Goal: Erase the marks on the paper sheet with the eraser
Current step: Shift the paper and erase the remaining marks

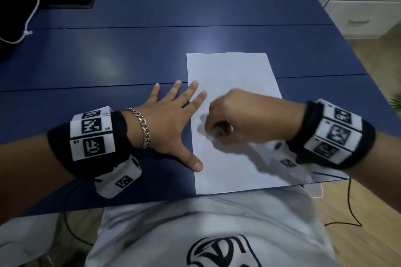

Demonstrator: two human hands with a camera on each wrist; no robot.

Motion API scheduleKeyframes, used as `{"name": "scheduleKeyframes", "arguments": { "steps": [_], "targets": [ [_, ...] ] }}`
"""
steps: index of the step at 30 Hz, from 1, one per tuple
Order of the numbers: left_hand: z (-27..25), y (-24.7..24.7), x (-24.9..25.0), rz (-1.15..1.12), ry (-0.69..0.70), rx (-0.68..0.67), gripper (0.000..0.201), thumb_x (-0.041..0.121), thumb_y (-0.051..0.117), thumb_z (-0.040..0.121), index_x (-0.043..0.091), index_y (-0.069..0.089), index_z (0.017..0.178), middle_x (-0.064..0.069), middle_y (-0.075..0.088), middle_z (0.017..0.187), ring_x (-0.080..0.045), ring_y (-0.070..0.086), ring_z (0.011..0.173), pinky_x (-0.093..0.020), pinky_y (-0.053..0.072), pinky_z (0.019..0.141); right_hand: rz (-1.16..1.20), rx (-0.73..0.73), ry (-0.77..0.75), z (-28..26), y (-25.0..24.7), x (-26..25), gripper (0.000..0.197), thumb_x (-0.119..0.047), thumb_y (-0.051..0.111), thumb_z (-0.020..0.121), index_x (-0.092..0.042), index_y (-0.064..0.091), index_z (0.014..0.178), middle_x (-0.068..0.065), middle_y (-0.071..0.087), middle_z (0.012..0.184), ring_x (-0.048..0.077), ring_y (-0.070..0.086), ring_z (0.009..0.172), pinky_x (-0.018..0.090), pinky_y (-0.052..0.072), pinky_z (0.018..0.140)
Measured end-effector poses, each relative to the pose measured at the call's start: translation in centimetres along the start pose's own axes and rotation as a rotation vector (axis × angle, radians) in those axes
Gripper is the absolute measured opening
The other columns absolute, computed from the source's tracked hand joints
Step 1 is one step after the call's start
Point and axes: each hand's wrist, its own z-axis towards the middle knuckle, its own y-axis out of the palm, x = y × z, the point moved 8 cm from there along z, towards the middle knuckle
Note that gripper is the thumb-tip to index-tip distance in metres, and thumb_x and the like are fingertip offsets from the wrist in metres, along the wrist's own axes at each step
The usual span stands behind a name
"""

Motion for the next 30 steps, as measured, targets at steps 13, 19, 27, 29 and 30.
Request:
{"name": "scheduleKeyframes", "arguments": {
  "steps": [13,19,27,29,30],
  "targets": [
    [0.2,0.1,-0.1,-0.027,-0.001,-0.001,0.171,0.114,0.05,0.037,0.031,-0.035,0.159,0.008,-0.043,0.166,-0.03,-0.038,0.154,-0.073,-0.013,0.121,0.052,0.112,-0.026,2.2,-0.8,0.8,0.018,-0.031,0.061,0.087,-0.021,0.073,0.08,-0.006,0.07,0.073,0.015,0.062,0.063,0.035,0.054,0.068],
    [0.0,-0.1,0.1,-0.012,-0.014,-0.037,0.17,0.113,0.052,0.039,0.03,-0.039,0.157,0.008,-0.046,0.164,-0.031,-0.038,0.154,-0.076,-0.013,0.119,0.136,-0.163,-0.013,0.0,1.7,-0.9,0.008,-0.031,0.072,0.084,-0.027,0.077,0.088,-0.007,0.074,0.076,0.011,0.068,0.069,0.03,0.057,0.068],
    [-1.5,-0.2,-0.1,-0.198,0.064,0.03,0.161,0.103,0.064,0.054,0.031,-0.037,0.158,0.017,-0.03,0.171,-0.018,-0.033,0.157,-0.06,-0.014,0.127,0.136,0.073,0.201,-5.7,1.2,2.9,0.011,-0.02,0.074,0.088,-0.031,0.074,0.09,-0.015,0.064,0.086,0.006,0.063,0.076,0.026,0.054,0.071],
    [-2.0,-1.2,-0.5,-0.298,0.095,0.104,0.157,0.095,0.071,0.059,0.033,-0.032,0.161,0.015,-0.015,0.175,-0.014,-0.016,0.161,-0.049,-0.005,0.132,0.189,0.094,0.22,-6.9,2.0,2.6,0.009,-0.022,0.074,0.089,-0.032,0.073,0.089,-0.016,0.063,0.086,0.007,0.066,0.078,0.029,0.056,0.069],
    [-2.0,-1.6,-0.7,-0.312,0.099,0.145,0.158,0.093,0.073,0.06,0.032,-0.03,0.162,0.012,-0.009,0.175,-0.014,-0.008,0.161,-0.043,0.0,0.132,0.202,0.102,0.222,-7.2,2.3,2.4,0.008,-0.023,0.074,0.09,-0.031,0.072,0.088,-0.015,0.063,0.087,0.009,0.066,0.078,0.03,0.057,0.068]
  ]
}}
